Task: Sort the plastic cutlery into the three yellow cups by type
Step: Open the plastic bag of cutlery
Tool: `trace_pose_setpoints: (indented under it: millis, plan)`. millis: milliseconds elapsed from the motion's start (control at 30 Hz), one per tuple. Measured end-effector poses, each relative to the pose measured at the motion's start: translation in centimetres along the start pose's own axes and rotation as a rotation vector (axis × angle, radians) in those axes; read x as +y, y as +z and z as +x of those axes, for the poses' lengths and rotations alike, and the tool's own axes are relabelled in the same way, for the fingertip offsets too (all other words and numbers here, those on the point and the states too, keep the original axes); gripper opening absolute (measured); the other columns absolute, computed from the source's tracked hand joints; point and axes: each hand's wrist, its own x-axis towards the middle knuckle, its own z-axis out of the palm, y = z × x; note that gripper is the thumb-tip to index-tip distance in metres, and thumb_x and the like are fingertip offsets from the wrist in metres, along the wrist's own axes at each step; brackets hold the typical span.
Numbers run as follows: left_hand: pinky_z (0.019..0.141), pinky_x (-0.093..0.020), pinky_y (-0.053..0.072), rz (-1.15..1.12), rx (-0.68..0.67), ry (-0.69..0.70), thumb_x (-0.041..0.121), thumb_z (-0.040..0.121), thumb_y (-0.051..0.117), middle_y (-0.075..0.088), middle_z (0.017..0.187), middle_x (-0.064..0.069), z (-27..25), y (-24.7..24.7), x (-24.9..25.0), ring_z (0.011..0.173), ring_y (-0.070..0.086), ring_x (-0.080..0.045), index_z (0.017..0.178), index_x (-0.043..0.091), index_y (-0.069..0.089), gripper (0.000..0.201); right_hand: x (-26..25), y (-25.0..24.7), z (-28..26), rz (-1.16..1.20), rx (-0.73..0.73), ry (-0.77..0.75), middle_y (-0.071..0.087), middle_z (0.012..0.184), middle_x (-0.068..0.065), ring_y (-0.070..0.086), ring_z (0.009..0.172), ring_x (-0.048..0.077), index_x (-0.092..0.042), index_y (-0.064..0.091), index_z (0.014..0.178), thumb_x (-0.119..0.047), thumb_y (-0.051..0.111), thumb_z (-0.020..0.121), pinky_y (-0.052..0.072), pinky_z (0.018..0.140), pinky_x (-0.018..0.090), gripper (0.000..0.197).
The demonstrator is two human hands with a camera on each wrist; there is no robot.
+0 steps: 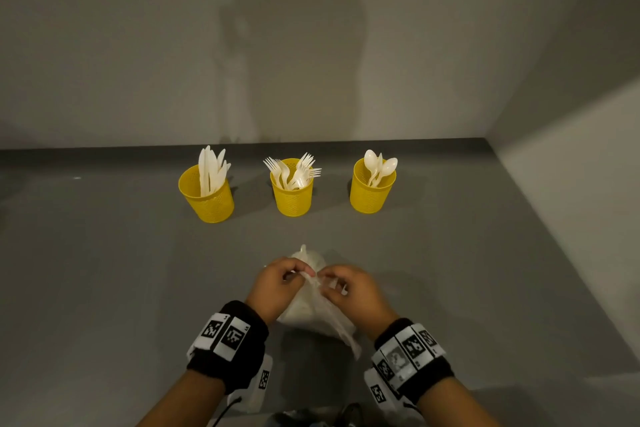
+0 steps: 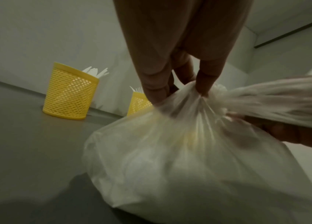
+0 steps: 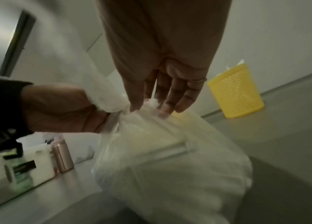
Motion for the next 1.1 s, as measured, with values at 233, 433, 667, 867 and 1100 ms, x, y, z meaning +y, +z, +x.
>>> trace_pose_setpoints:
  millis: [233,433,667,867,1100]
  plan:
    - [0.052,-0.004,0.039,-0.098,0.194,-0.095,0.006,0.071,0.052,0.060,0.046,0.013,-0.3,-2.7,-1.1,0.048,0.053,0.002,0.062,0.028,0.062,0.026,3.1,-5.6,0.4,0.067,0.395,0.165,0.060,0.061,-0.001,0.055,0.056,-0.016,-0.008,0.064,0.066,0.004,0.065,0.077,0.042,0.062,0.011,0.017]
    - [0.085,-0.007,0.034,0.124,-0.008,-0.013,0.027,0.059,0.046,0.055,0.088,0.009,-1.6,-3.3,-0.7,0.089,0.049,0.007,0.065,0.048,0.064,0.029,2.5,-5.3,-0.8,-0.002,0.345,0.196,0.058,0.101,0.006,0.060,0.079,0.020,-0.007,0.061,0.101,0.002,0.056,0.074,0.042,0.081,0.028,0.029]
    - [0.090,-0.032,0.043,0.712,-0.168,-0.114,0.051,0.076,0.057,0.060,0.105,0.005,-1.7,-0.7,1.2,0.099,0.057,-0.017,0.111,0.028,0.051,0.043,0.1,-1.5,-0.8,-0.220,0.081,0.214,0.037,0.106,-0.005,0.051,0.089,0.016,-0.015,0.054,0.099,-0.012,0.070,0.071,0.043,0.086,0.024,0.032]
    - [0.057,-0.026,0.054,-0.260,0.130,-0.320,-0.006,0.089,0.034,0.064,0.061,-0.012,-0.5,-2.1,0.7,0.064,0.056,-0.030,0.077,0.005,0.055,0.026,2.0,-2.2,-0.6,-0.007,0.295,0.378,0.058,0.098,0.018,0.054,0.078,0.023,-0.014,0.053,0.083,0.010,0.051,0.073,0.042,0.074,0.026,0.026]
    - [0.051,-0.029,0.058,-1.258,0.152,-0.573,-0.003,0.090,0.023,0.069,0.071,-0.019,-0.3,-3.6,0.9,0.060,0.071,-0.023,0.105,-0.006,0.047,0.029,1.2,-3.8,-0.6,0.473,0.282,0.614,0.050,0.055,0.012,0.046,0.047,0.023,-0.005,0.050,0.060,0.006,0.043,0.085,0.051,0.043,0.022,0.029]
